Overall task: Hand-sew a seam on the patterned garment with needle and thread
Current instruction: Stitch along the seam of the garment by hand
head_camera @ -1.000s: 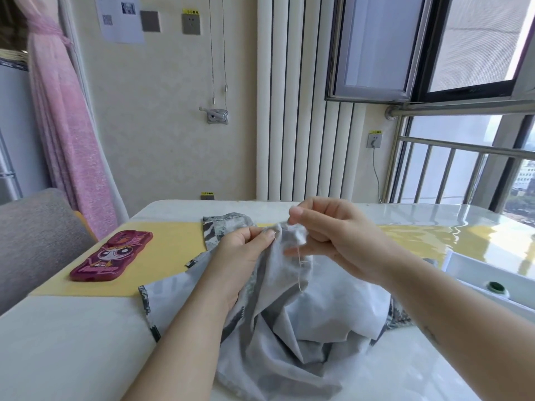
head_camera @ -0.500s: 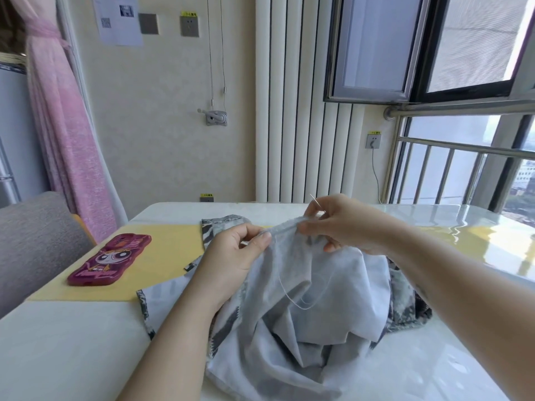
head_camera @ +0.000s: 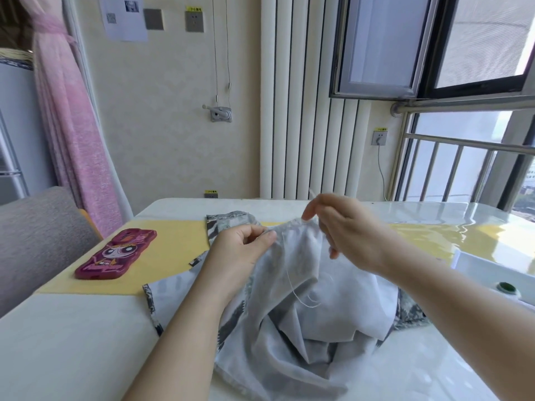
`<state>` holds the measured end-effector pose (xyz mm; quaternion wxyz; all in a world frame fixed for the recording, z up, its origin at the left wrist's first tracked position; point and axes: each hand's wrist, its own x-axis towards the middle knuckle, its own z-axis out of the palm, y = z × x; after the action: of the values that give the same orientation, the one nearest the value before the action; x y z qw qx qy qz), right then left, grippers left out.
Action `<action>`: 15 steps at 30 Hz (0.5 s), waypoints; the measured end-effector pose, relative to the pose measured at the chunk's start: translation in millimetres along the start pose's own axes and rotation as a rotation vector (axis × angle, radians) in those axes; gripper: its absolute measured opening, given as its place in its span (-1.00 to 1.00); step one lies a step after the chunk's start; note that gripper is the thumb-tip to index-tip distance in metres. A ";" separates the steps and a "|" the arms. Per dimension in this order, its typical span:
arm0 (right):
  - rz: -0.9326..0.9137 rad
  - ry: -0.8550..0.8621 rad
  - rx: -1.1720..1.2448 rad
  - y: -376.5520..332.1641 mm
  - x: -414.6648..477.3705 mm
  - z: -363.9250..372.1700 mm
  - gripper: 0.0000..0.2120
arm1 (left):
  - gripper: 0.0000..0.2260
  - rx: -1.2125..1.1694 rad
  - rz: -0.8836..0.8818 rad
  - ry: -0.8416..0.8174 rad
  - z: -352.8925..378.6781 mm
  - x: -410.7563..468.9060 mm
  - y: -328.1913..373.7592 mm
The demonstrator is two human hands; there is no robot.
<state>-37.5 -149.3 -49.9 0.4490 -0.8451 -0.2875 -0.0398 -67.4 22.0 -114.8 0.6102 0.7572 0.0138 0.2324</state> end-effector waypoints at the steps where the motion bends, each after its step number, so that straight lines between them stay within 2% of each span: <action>1: -0.004 -0.055 -0.060 -2.7 -4.4 5.9 -0.69 | -0.89 -0.008 -0.012 -0.003 -0.1 -0.2 -0.4; 4: -0.003 -0.160 -0.262 -1.4 -11.7 21.8 -0.68 | -0.91 -0.007 -0.029 -0.015 0.0 -0.9 -1.3; 10: -0.003 -0.207 -0.467 3.0 -11.4 27.3 -0.71 | -0.94 -0.002 -0.054 -0.003 -1.1 -0.6 0.4; 12: -0.003 -0.159 -0.464 0.9 -11.2 27.1 -0.70 | -0.93 0.008 -0.044 0.000 -1.8 -0.8 0.6; 15: -0.100 0.054 -0.264 -8.1 -10.6 21.7 -0.71 | -0.92 0.018 -0.008 -0.017 -2.9 -1.4 2.6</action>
<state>-54.7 -133.7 -60.2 0.3390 -0.8800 -0.3093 -0.1223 -70.3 23.5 -112.5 0.6043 0.7646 0.0137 0.2235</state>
